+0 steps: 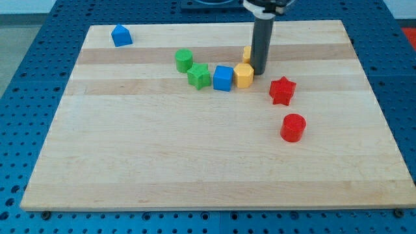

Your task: Move the heart to the top center

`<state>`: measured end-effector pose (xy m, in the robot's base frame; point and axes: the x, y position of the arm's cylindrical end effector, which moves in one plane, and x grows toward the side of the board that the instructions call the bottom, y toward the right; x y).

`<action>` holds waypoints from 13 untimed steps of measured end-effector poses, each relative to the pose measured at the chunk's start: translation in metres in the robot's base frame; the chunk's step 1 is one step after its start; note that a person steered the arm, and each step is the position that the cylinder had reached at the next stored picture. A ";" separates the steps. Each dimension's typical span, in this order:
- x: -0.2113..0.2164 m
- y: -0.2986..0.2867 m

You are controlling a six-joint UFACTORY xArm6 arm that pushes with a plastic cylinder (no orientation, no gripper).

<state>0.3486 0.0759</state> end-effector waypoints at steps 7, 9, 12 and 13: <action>-0.056 -0.015; -0.055 -0.048; -0.057 -0.051; -0.056 -0.025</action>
<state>0.2926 0.0509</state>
